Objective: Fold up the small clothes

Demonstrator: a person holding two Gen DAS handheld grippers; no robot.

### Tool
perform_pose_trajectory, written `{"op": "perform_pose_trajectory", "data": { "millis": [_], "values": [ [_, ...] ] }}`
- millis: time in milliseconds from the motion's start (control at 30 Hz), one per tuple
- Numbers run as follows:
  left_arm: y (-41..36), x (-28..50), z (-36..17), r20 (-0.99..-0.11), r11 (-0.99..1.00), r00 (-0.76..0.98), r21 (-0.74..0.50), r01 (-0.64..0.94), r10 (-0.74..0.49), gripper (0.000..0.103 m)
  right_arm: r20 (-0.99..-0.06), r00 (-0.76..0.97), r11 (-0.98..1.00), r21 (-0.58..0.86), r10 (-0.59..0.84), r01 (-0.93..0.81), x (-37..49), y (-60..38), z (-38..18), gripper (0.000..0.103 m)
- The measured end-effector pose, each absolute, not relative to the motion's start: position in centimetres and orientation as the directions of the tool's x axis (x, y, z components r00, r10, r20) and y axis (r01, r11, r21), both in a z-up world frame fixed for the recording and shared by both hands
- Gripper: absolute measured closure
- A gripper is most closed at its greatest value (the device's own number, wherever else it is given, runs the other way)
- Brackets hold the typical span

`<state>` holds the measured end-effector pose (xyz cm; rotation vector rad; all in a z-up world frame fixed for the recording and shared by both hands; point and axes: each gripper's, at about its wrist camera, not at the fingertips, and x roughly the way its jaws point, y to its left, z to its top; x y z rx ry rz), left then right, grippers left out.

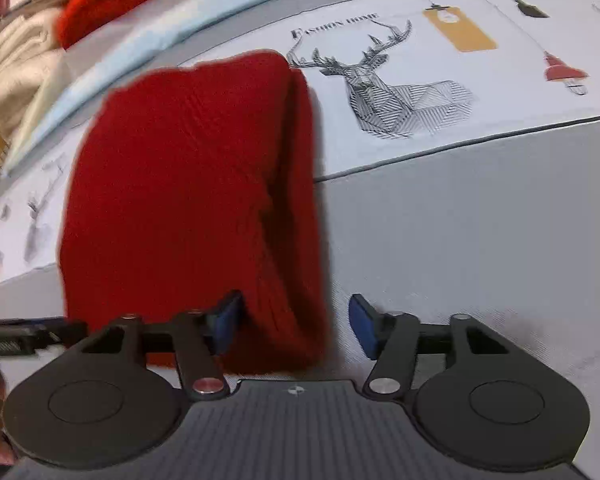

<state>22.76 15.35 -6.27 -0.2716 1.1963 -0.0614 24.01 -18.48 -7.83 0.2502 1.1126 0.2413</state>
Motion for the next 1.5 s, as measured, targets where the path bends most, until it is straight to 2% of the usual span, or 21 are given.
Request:
{"op": "perform_pose_trajectory", "data": {
  "millis": [100,167,233,300,367,433,533,700,800,1067,1500],
  "values": [
    [14.5,20.1,-1.1,-0.843,0.989,0.532,-0.137,-0.063,-0.083,0.005,-0.784,0.555,0.96,0.243,0.278,-0.138,21.6,-18.2,-3.9,0.04],
    [13.5,17.3,1.5,-0.781,0.997,0.623,-0.073,-0.041,-0.031,0.003,-0.696,0.668,0.965,0.181,0.263,-0.192,19.2,-18.3,-0.7,0.027],
    [12.3,14.3,3.3,-0.727,0.999,0.687,-0.035,-0.018,-0.013,0.001,-0.616,0.748,0.969,0.152,0.246,-0.193,16.8,-18.9,1.7,0.007],
    [11.2,10.4,4.7,-0.668,1.0,0.743,-0.02,0.024,-0.031,0.001,-0.551,0.801,0.972,0.145,0.235,-0.185,14.6,-19.7,3.3,0.002],
    [10.4,6.9,5.3,-0.612,0.999,0.79,-0.008,0.036,-0.034,0.001,-0.491,0.837,0.97,0.148,0.243,-0.195,11.4,-20.2,4.3,0.001],
    [9.7,3.9,5.5,-0.57,1.0,0.821,0.001,0.019,-0.015,0.0,-0.469,0.848,0.969,0.147,0.247,-0.2,9.0,-20.5,4.4,0.001],
    [8.8,0.7,5.1,-0.554,1.0,0.833,-0.015,-0.015,0.004,0.0,-0.46,0.855,0.97,0.153,0.238,-0.188,5.6,-20.4,3.7,0.001],
    [8.1,-2.7,2.9,-0.552,0.992,0.831,-0.124,-0.001,-0.068,0.001,-0.493,0.842,0.974,0.153,0.22,-0.165,1.2,-19.0,1.7,0.001],
    [7.5,-2.5,1.0,-0.619,0.994,0.785,-0.096,-0.052,-0.019,0.001,-0.532,0.822,0.979,0.106,0.203,-0.173,0.2,-17.5,0.7,0.001],
    [8.4,-0.6,-0.3,-0.672,0.986,0.74,-0.113,-0.123,0.015,0.001,-0.568,0.796,0.977,0.084,0.209,-0.197,1.6,-15.8,-0.4,0.001],
    [7.3,0.8,-1.0,-0.685,0.989,0.728,-0.09,-0.118,0.025,0.001,-0.558,0.792,0.969,0.108,0.246,-0.224,2.5,-14.0,-0.7,0.001]
  ]
}}
